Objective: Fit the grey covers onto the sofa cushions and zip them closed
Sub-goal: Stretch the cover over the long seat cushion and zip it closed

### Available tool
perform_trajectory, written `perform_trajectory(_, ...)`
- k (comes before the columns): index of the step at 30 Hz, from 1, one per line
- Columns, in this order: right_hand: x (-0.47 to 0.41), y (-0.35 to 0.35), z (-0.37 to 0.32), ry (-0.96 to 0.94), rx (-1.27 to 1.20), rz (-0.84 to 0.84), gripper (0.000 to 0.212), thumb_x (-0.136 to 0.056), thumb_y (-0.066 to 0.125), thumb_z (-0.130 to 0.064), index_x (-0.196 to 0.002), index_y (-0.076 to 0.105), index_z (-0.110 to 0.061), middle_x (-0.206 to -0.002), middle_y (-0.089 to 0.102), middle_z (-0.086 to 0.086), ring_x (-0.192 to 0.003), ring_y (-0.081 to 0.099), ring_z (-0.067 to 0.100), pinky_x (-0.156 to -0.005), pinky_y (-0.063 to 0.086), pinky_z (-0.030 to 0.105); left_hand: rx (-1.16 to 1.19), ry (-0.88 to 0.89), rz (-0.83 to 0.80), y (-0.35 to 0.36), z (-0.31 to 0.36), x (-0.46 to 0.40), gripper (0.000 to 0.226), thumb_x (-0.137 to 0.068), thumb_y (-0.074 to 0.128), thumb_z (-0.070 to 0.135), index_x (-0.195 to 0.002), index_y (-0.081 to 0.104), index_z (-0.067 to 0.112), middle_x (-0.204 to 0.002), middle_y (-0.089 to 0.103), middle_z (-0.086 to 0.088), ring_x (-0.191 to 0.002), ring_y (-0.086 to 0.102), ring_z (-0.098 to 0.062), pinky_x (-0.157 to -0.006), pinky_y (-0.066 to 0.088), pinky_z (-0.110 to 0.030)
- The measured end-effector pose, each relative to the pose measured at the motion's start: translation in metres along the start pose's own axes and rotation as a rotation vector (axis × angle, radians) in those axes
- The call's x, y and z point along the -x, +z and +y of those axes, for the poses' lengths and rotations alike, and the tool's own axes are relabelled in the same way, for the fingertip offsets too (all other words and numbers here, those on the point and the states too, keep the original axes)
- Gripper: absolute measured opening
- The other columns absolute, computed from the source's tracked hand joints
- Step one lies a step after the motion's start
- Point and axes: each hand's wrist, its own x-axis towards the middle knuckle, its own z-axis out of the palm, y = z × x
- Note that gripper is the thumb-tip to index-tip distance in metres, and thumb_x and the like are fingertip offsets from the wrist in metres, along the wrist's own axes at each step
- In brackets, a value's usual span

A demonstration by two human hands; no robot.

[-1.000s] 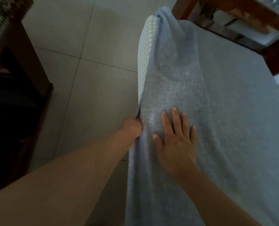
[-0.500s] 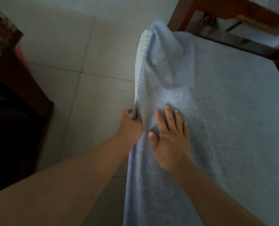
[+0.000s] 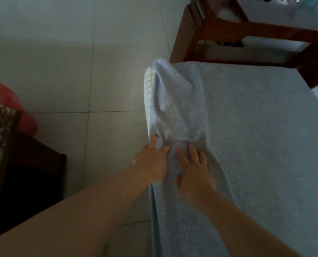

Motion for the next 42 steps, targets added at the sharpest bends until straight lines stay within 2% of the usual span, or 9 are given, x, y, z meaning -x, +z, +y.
perform_trajectory(3,-0.014,-0.016,0.001,0.049,0.057,0.1,0.083,-0.089,0.054,-0.037,-0.15,-0.002,-0.032,-0.155,-0.008,0.008,-0.143,0.001,0.031,-0.117,0.01,0.041,-0.13,0.077,0.047,-0.027,0.003,-0.014,0.057,-0.089,0.053,0.015,-0.141,0.036,0.032,-0.156,-0.022,-0.002,-0.144,-0.001,-0.029,-0.113,0.022,-0.049)
perform_trajectory(5,-0.03,-0.026,0.001,0.127,0.048,0.095,0.088,-0.087,0.055,-0.046,-0.149,-0.007,-0.038,-0.155,-0.017,0.01,-0.143,-0.007,0.032,-0.117,0.007,0.047,-0.224,0.152,0.056,-0.045,0.0,-0.026,0.063,-0.087,0.058,0.016,-0.142,0.033,0.035,-0.155,-0.025,-0.001,-0.145,-0.008,-0.027,-0.113,0.017,-0.05)
perform_trajectory(10,-0.061,-0.034,0.001,0.245,-0.131,-0.1,0.109,-0.074,0.069,-0.055,-0.144,-0.015,-0.048,-0.151,-0.033,0.006,-0.142,-0.022,0.03,-0.109,0.017,0.062,-0.405,0.249,-0.112,-0.076,-0.008,-0.056,0.089,-0.087,0.061,0.016,-0.15,0.001,0.035,-0.158,-0.015,-0.002,-0.146,-0.007,-0.024,-0.114,0.012,-0.051)
perform_trajectory(20,-0.101,-0.062,0.021,0.242,-0.207,-0.139,0.124,-0.064,0.074,-0.061,-0.142,-0.022,-0.046,-0.147,-0.042,0.005,-0.139,-0.029,0.035,-0.112,0.009,0.061,-0.599,0.4,-0.186,-0.116,0.048,-0.126,0.082,-0.087,0.059,0.022,-0.15,0.009,0.033,-0.159,-0.012,0.0,-0.146,-0.001,-0.023,-0.113,0.011,-0.049)
perform_trajectory(25,-0.148,-0.093,0.046,0.359,-0.316,-0.129,0.14,-0.055,0.08,-0.06,-0.145,-0.025,-0.037,-0.148,-0.041,0.007,-0.138,-0.032,0.033,-0.11,0.006,0.066,-0.74,0.416,-0.195,-0.141,0.072,-0.178,0.09,-0.086,0.062,0.027,-0.15,-0.001,0.036,-0.158,-0.017,-0.001,-0.146,-0.005,-0.024,-0.112,0.013,-0.049)
perform_trajectory(29,-0.174,-0.108,0.054,0.43,-0.374,-0.202,0.144,-0.054,0.083,-0.056,-0.139,-0.032,-0.04,-0.137,-0.052,0.015,-0.13,-0.04,0.041,-0.103,0.007,0.073,-0.861,0.448,-0.236,-0.137,0.091,-0.211,0.105,-0.08,0.071,0.033,-0.148,-0.009,0.037,-0.157,-0.021,0.0,-0.145,-0.009,-0.026,-0.114,0.01,-0.053)
perform_trajectory(34,-0.192,-0.116,0.046,0.545,-0.382,-0.275,0.153,-0.053,0.087,-0.048,-0.13,-0.044,-0.039,-0.127,-0.058,0.021,-0.126,-0.042,0.047,-0.103,0.014,0.074,-0.913,0.466,-0.275,-0.143,0.103,-0.243,0.132,-0.065,0.081,0.048,-0.147,-0.021,0.026,-0.154,-0.029,0.001,-0.145,-0.013,-0.027,-0.114,0.006,-0.05)
perform_trajectory(39,-0.192,-0.12,0.043,0.559,-0.401,-0.256,0.151,-0.055,0.086,-0.047,-0.13,-0.045,-0.039,-0.129,-0.058,0.021,-0.125,-0.042,0.047,-0.103,0.011,0.073,-1.005,0.58,-0.306,-0.147,0.098,-0.254,0.133,-0.066,0.073,0.061,-0.145,-0.027,0.02,-0.152,-0.032,-0.005,-0.144,-0.016,-0.031,-0.115,0.005,-0.051)
perform_trajectory(42,-0.199,-0.121,0.041,0.643,-0.408,-0.259,0.141,-0.068,0.081,-0.042,-0.127,-0.047,-0.038,-0.129,-0.057,0.021,-0.125,-0.042,0.047,-0.104,0.011,0.072,-1.072,0.706,-0.32,-0.151,0.097,-0.264,0.131,-0.067,0.069,0.064,-0.146,-0.025,0.017,-0.153,-0.029,-0.012,-0.143,-0.012,-0.037,-0.115,0.003,-0.052)
